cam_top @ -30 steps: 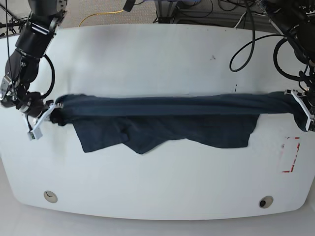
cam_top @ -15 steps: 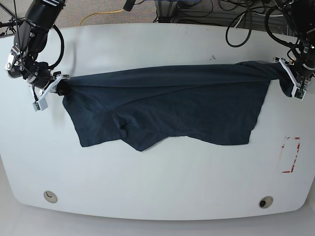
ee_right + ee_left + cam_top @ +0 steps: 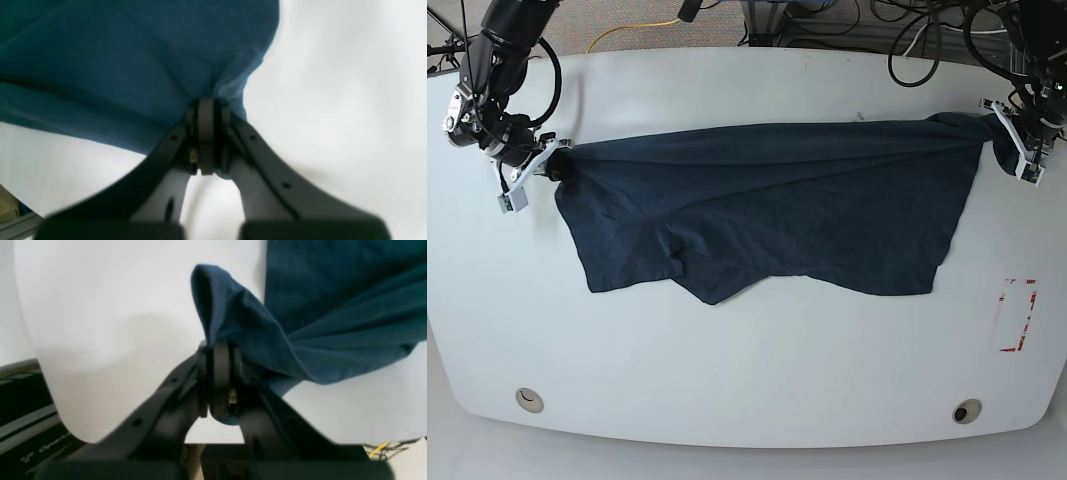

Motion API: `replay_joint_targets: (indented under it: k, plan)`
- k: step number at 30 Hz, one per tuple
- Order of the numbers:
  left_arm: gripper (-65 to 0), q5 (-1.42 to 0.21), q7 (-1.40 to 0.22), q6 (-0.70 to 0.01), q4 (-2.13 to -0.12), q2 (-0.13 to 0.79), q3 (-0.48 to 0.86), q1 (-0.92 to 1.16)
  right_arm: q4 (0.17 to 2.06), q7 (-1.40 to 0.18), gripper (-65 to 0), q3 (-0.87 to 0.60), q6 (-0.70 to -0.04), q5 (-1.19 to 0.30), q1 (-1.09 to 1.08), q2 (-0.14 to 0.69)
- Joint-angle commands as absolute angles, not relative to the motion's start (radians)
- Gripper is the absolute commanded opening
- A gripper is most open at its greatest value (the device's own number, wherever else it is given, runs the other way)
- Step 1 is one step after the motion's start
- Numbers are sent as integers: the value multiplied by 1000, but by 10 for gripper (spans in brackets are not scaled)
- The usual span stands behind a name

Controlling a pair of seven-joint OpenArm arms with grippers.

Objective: Fold the T-shirt properly
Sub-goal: 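Lay the shirt down and open the left gripper, then move the left gripper down the shirt's side and grasp its corner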

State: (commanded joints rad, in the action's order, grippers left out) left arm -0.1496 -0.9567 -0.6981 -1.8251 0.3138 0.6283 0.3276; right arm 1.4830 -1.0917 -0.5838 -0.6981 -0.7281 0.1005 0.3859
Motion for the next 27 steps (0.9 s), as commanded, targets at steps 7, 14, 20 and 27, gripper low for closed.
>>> replay_joint_targets:
  k: [7, 14, 20, 27]
  plan:
    - [-179, -153, -963, -698, -1833, 308, 630, 323, 1483, -1092, -650, -584, -698, -730, 101, 367]
    - [-178, -308, -1084, -698, -1936, 314, 651, 246, 1483, -1092, -650, -584, -698, -730, 101, 360]
    - [-178, -407, -1168, -698, -1913, 309, 682, 51, 1483, -1092, -650, -582, -698, -730, 93, 358]
    - [-179, -251, -1184, -698, -1732, 268, 584, -166, 1497, -1092, -650, -582, -698, -728, 81, 358]
